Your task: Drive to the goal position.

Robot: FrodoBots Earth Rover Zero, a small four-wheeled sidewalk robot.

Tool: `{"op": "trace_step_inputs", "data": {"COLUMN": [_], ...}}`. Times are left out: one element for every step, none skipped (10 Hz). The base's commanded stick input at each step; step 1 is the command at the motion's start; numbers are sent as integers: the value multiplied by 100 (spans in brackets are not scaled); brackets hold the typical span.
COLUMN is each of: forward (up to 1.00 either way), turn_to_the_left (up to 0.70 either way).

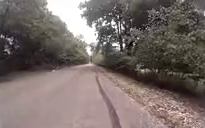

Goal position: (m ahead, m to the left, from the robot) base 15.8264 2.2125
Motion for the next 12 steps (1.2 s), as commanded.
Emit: {"op": "trace_step_inputs", "data": {"forward": [70,70,70,70,70,70,70,70,70,70,70,70], "turn_to_the_left": [16,35,35,35,0,0,0,0,0,0,0,0]}}
